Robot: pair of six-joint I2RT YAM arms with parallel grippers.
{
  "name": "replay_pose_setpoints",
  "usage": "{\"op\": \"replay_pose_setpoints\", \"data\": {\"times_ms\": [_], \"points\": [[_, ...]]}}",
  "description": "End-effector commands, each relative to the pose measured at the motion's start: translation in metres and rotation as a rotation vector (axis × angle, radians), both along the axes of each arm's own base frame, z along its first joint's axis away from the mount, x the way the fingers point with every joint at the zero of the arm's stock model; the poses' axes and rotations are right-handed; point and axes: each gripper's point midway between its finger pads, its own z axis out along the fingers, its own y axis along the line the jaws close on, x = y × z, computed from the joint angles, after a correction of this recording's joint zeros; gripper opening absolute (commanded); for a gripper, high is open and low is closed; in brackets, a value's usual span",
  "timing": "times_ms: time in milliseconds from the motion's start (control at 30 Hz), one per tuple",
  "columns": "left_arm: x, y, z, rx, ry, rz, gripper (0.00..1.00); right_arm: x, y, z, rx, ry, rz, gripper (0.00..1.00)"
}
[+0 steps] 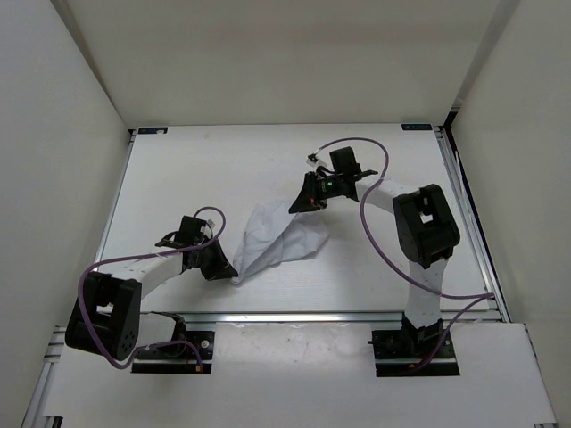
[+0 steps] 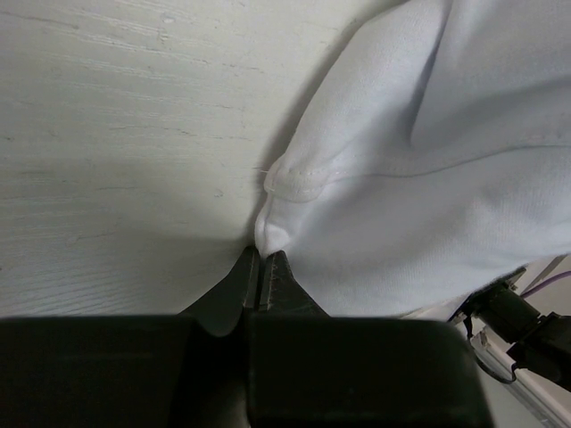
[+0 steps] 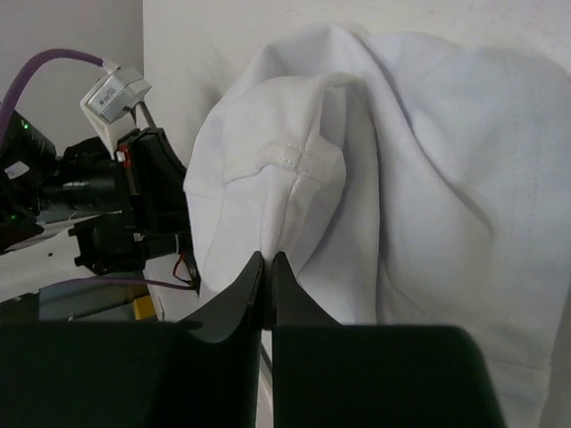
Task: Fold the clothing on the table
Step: Flatten the skirt out
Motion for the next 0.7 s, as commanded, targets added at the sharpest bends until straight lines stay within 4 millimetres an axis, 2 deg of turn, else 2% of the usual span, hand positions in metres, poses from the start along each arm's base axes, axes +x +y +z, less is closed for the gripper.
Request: {"op": "replay_pose_setpoints", "data": {"times_ms": [0, 67, 167, 233, 267, 333, 367, 433, 467, 533, 567, 600, 667], "points": [[0.008, 0.005, 0.005, 0.013, -0.037, 0.002, 0.00, -0.001, 0.007, 0.030, 0.101, -0.016, 0.069, 0.00], [0.015, 0.006, 0.010, 0.008, -0.053, -0.002, 0.00, 0.003, -0.006, 0.039, 0.072, -0.033, 0.030, 0.00], [0.054, 0.024, 0.042, 0.037, -0.149, 0.027, 0.00, 0.030, -0.048, 0.097, 0.005, -0.213, -0.101, 0.00], [0.091, 0.033, 0.089, 0.032, -0.263, 0.060, 0.00, 0.046, -0.070, 0.139, -0.024, -0.338, -0.157, 0.00], [0.102, 0.039, 0.101, 0.030, -0.292, 0.086, 0.00, 0.042, -0.078, 0.154, -0.035, -0.355, -0.174, 0.00], [0.129, 0.040, 0.144, -0.008, -0.377, 0.108, 0.00, 0.043, -0.090, 0.168, -0.038, -0.379, -0.194, 0.00], [0.132, 0.039, 0.148, -0.031, -0.377, 0.105, 0.00, 0.037, -0.092, 0.171, -0.042, -0.383, -0.193, 0.00], [0.140, 0.033, 0.159, -0.085, -0.401, 0.117, 0.00, 0.026, -0.093, 0.159, -0.068, -0.356, -0.192, 0.00], [0.141, 0.029, 0.161, -0.118, -0.400, 0.117, 0.00, 0.019, -0.092, 0.164, -0.069, -0.381, -0.189, 0.00], [0.133, 0.024, 0.151, -0.154, -0.369, 0.112, 0.00, 0.003, -0.093, 0.145, -0.091, -0.339, -0.187, 0.00], [0.130, 0.021, 0.153, -0.165, -0.379, 0.099, 0.00, -0.006, -0.092, 0.148, -0.086, -0.351, -0.174, 0.00], [0.125, 0.021, 0.149, -0.164, -0.373, 0.093, 0.00, -0.015, -0.093, 0.135, -0.104, -0.316, -0.172, 0.00], [0.102, 0.006, 0.142, -0.179, -0.343, 0.011, 0.00, -0.043, -0.091, 0.129, -0.133, -0.300, -0.142, 0.00]]}}
